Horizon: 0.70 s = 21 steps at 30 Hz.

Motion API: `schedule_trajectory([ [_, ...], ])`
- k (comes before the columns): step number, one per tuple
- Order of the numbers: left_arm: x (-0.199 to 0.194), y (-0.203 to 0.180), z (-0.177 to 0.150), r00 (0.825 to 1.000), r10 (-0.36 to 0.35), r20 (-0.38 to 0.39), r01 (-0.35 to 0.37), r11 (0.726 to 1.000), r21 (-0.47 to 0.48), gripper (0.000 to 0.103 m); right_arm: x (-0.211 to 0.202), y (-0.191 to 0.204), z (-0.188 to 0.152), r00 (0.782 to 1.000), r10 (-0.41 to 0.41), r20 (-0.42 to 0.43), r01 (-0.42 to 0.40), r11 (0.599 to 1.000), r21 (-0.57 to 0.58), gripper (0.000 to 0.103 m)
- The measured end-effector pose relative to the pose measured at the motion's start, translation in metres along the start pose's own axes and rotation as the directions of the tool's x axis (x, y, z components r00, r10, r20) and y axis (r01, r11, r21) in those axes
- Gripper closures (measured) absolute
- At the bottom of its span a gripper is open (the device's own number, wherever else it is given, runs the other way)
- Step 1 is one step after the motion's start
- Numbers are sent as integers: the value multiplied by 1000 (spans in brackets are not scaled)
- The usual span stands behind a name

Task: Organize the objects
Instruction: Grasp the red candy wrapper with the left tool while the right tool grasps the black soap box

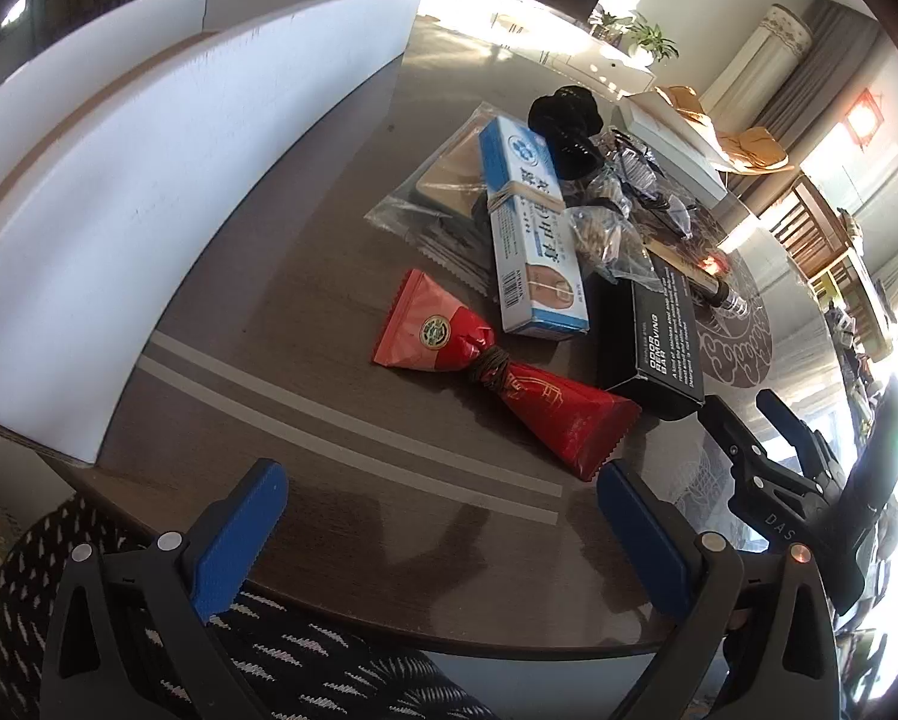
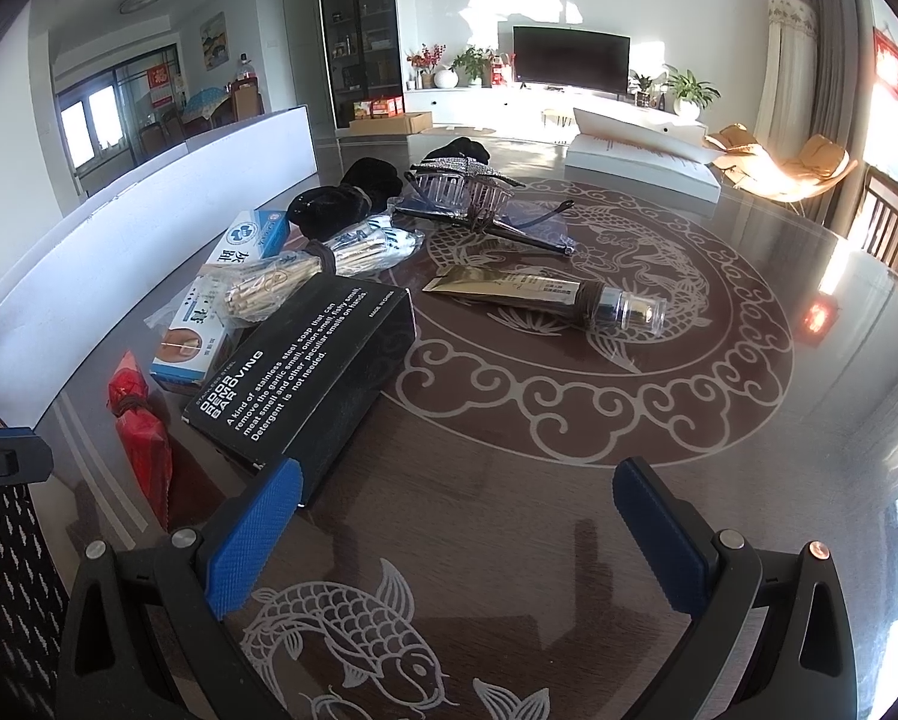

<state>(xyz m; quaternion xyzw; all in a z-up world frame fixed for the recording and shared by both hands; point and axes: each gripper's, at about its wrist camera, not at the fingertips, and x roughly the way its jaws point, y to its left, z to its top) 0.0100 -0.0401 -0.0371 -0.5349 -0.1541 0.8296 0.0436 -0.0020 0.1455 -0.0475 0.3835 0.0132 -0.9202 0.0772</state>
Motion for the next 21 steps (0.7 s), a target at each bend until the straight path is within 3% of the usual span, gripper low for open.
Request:
schedule_trajectory([
  [2,13,6,1,998,-28,-61,25,998,-56,0,0,0,0,1000,6,-2,-6,1000,3,0],
  [7,21,-4,13,998,-43,-54,39,997,-63,0,-1,-1,0,1000,16,-2,-16,1000,12,0],
  [9,27,-9,21,1000,22,-19,-23,998,-51,0,-2,-1,0,1000,17,-3,-17,1000,13,0],
  [12,39,-16,39,988,157,-6,-157,988,13,0,-2,-2,0,1000,20,-2,-20,1000,15,0],
  [14,47,-12,48,960,280,-16,-280,959,37,0,-3,-3,0,1000,25,0,-25,999,21,0],
  [15,49,-9,52,951,308,-21,-307,951,43,0,-3,-3,0,1000,27,1,-27,999,24,0],
  [21,36,7,54,948,311,-68,-308,950,56,0,-4,-5,0,999,33,7,-33,999,36,0],
])
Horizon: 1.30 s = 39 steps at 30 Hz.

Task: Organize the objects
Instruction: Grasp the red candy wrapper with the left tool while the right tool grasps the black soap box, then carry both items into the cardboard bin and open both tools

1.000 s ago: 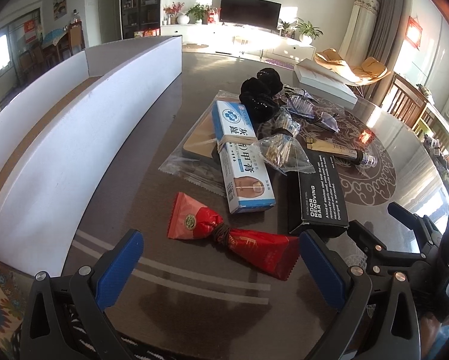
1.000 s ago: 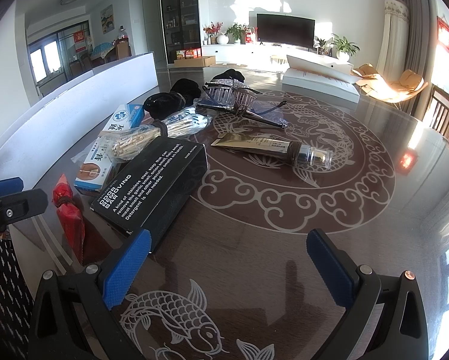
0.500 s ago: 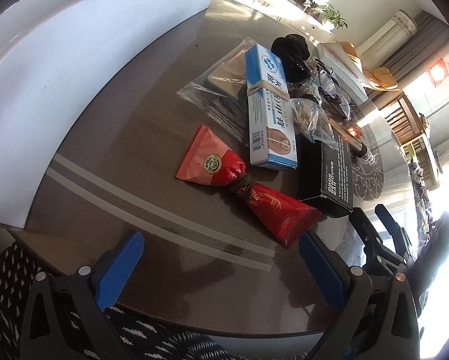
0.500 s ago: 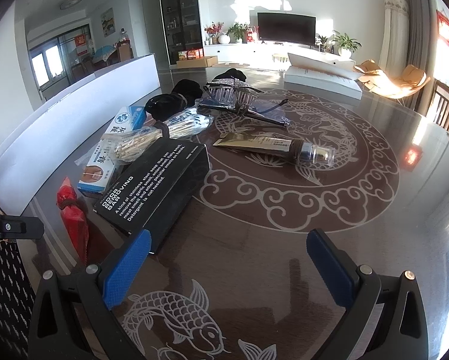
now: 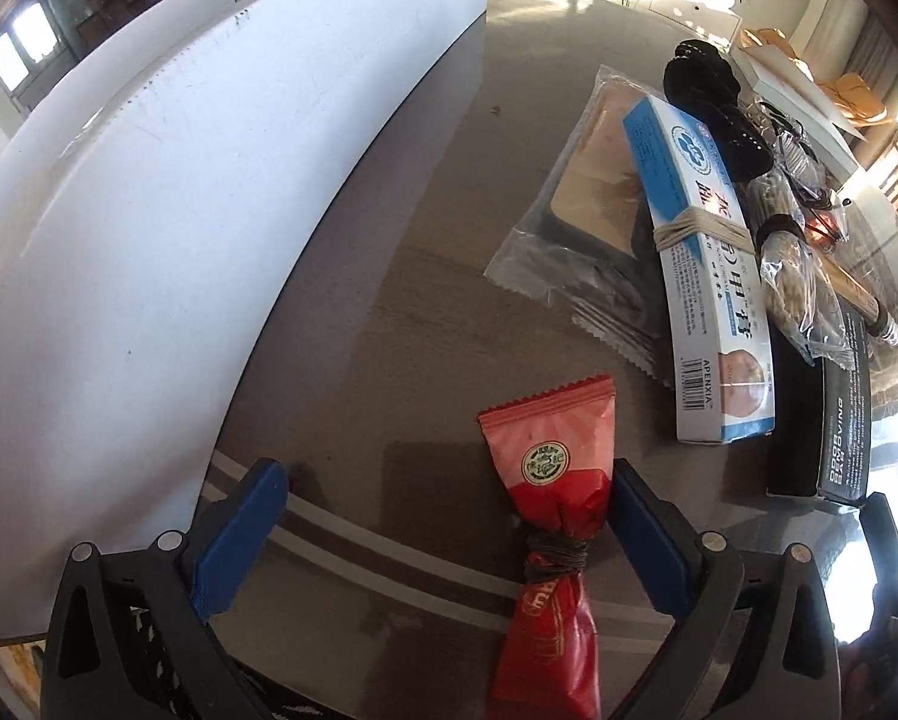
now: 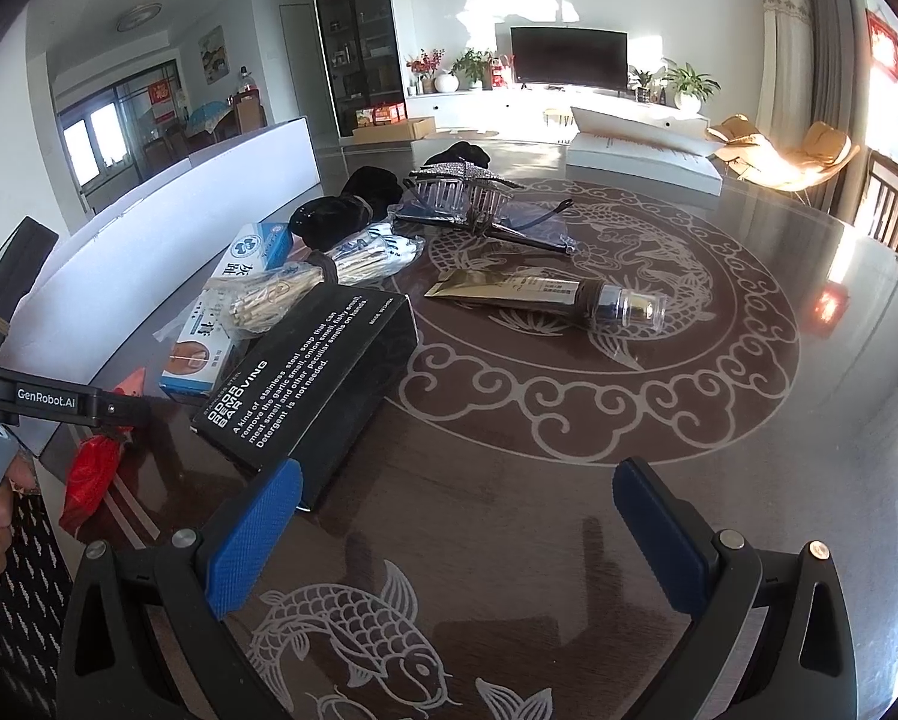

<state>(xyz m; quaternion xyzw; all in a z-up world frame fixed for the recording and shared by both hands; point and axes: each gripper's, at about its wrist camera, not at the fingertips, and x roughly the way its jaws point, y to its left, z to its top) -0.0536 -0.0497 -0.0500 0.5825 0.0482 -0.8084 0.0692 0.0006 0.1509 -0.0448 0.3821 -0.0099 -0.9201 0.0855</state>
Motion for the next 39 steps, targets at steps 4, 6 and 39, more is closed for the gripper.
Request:
schedule_trajectory([
  [4,0,-3,-9,998,-31,-53,32,999,19,0,0,0,0,1000,2,-1,-2,1000,1,0],
  [6,-2,-12,-14,997,-19,-69,25,996,89,0,0,0,0,1000,5,-2,-5,1000,2,0],
  [39,-104,46,-44,894,-349,281,338,937,87,85,14,-23,68,855,342,-390,-246,930,275,44],
])
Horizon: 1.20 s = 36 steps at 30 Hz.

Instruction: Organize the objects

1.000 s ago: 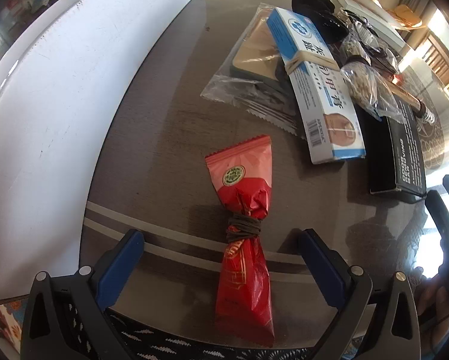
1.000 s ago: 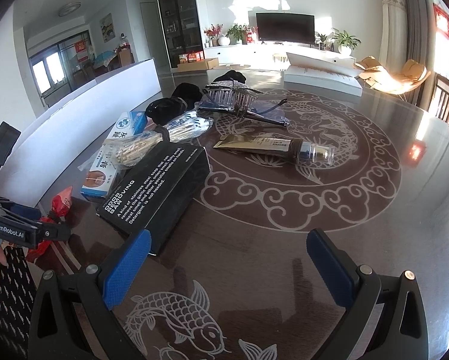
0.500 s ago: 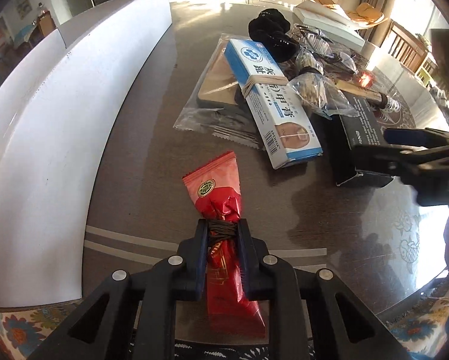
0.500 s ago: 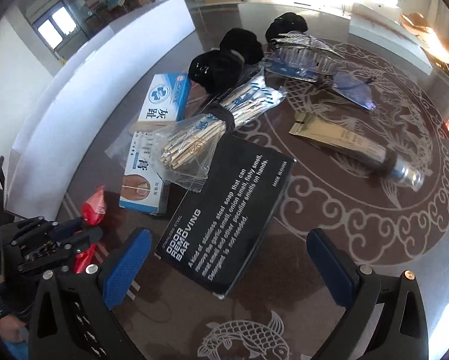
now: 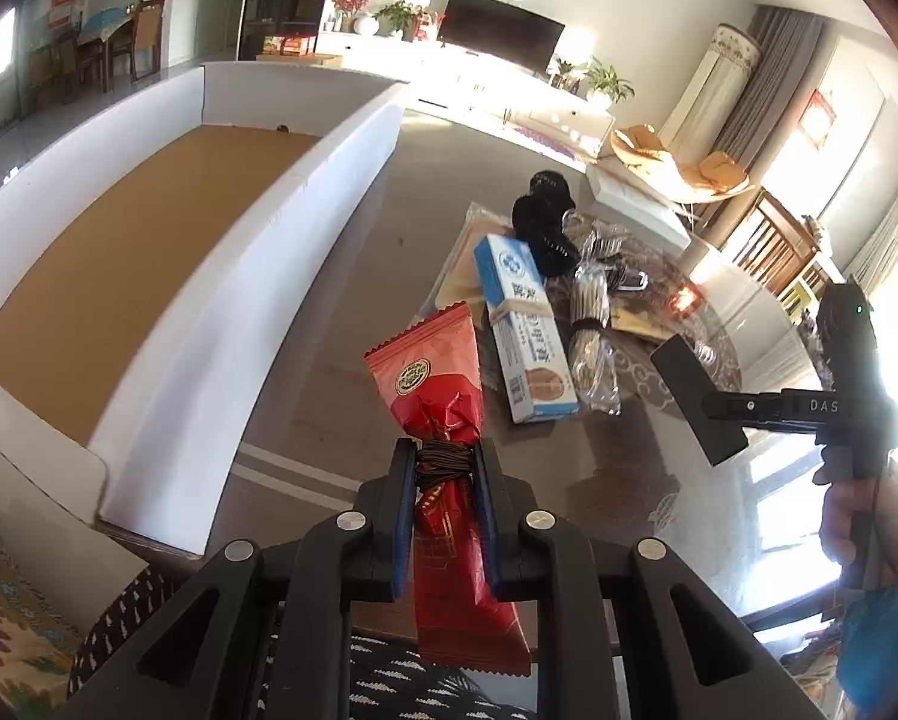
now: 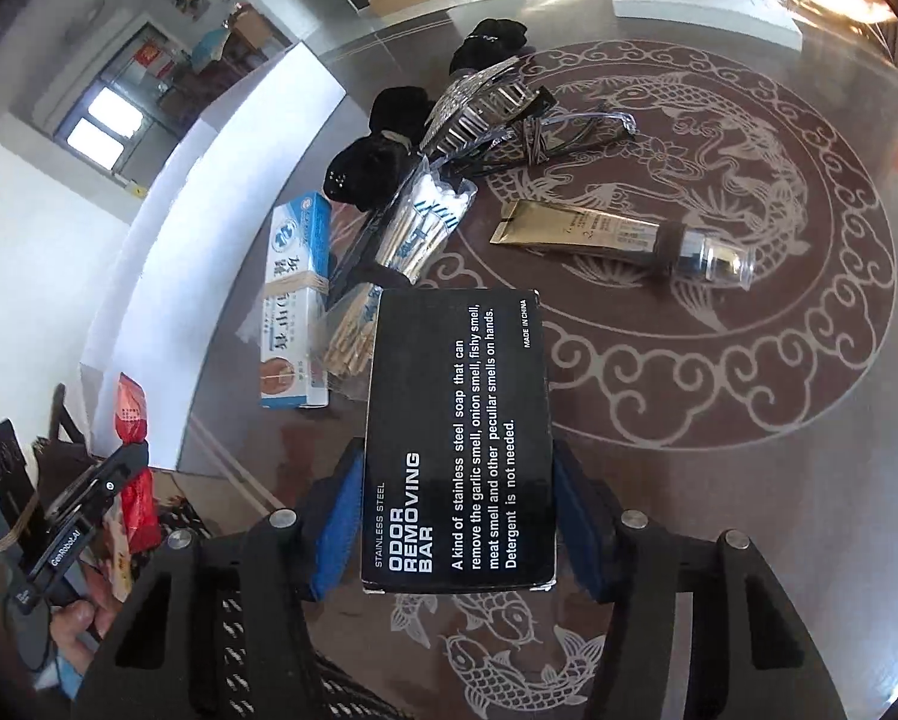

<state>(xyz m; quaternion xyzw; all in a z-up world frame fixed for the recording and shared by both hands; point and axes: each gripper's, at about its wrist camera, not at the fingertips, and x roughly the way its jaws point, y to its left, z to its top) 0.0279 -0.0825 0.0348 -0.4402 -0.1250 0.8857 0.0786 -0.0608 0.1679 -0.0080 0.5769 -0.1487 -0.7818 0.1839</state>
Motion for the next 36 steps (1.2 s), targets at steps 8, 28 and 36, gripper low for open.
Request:
schedule_trajectory([
  [8,-64,63,57,990,73,122,-62,994,-88,85,-38,82,36,966,250,65,-247,968,-49,44],
  [28,-43,172,70,923,382,51,-363,906,-220,38,113,326,74,973,220,67,-163,867,-472,5],
  [36,-39,19,28,984,85,158,-85,996,-7,15,27,176,24,896,-101,432,280,885,-373,0],
])
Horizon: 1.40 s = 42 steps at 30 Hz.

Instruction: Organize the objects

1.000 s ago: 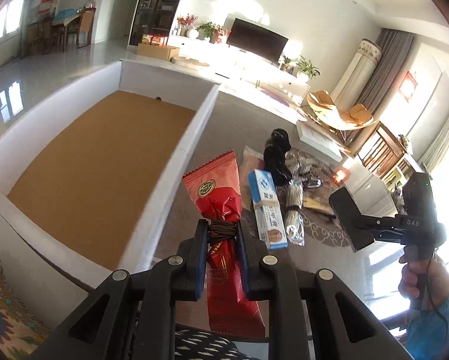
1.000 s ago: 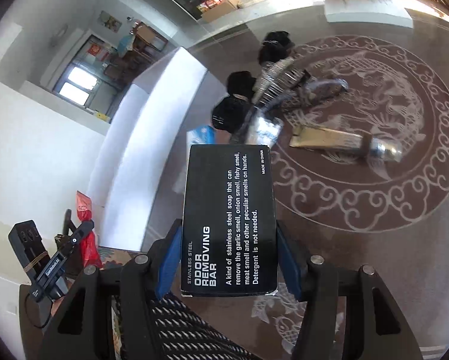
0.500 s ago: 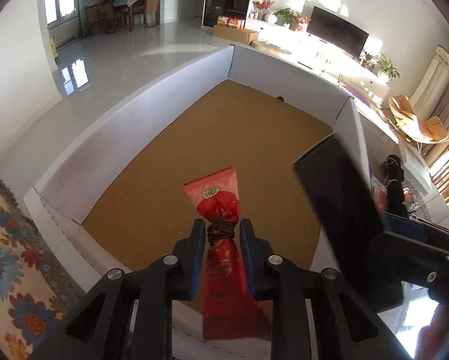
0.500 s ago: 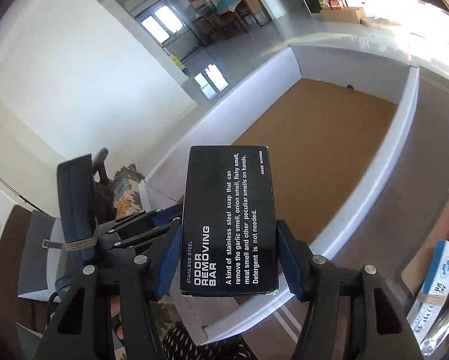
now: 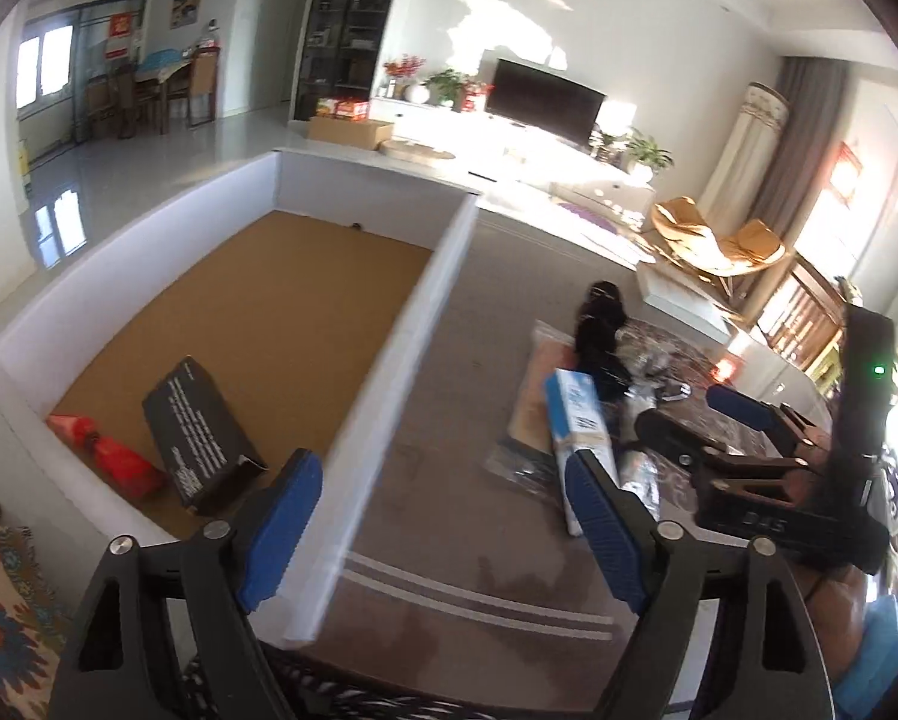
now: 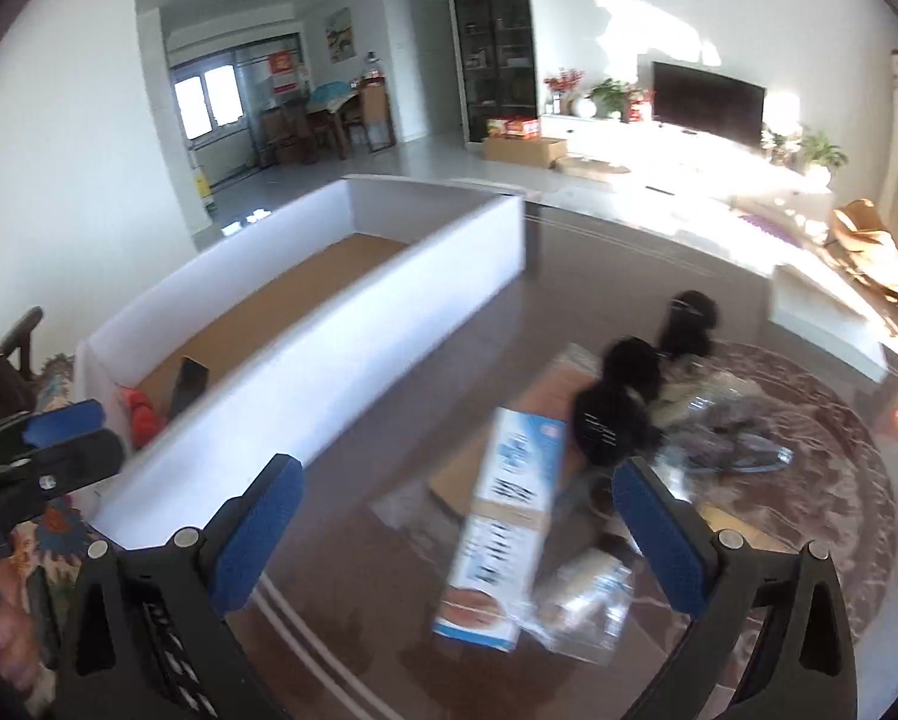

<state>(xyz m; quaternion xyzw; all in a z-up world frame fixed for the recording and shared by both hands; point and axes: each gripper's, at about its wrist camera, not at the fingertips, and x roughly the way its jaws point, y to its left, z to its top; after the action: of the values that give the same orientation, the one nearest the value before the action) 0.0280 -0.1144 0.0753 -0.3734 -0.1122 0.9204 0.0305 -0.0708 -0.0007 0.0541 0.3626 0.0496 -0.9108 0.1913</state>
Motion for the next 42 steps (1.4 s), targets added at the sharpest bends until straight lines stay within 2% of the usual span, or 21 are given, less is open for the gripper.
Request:
schedule_trajectory([
  [2,14,-38,-15,997,-70,-11,71,996,49,12,-11,-31,-28,992,-122,-17,122,993,-1,0],
  [4,37,-68,-28,994,-93,-54,98,991,92,12,-16,-67,-56,974,-215,-72,215,977,0,0],
  [5,50,-79,-35,992,-96,-80,104,989,107,12,-15,-81,-68,966,-236,-109,239,971,11,0],
  [9,71,-101,-60,990,-78,-114,94,985,144,12,-15,-115,-109,947,-239,-216,260,963,77,0],
  [12,59,-97,-63,996,-69,-53,77,985,154,12,0,-115,-122,938,-232,-259,261,961,85,0],
  [17,63,-87,-68,996,-46,-80,56,991,125,12,20,-124,-110,953,-209,-218,242,960,138,0],
  [23,62,-82,-68,997,-45,-68,52,993,104,12,28,-119,-104,949,-226,-219,263,952,157,0],
  [32,66,-71,-65,992,-101,-76,102,995,19,12,30,-120,-104,949,-225,-219,262,952,158,0],
  [42,59,-63,-66,996,-83,-28,82,997,-13,12,31,-120,-104,949,-225,-219,262,952,159,0],
])
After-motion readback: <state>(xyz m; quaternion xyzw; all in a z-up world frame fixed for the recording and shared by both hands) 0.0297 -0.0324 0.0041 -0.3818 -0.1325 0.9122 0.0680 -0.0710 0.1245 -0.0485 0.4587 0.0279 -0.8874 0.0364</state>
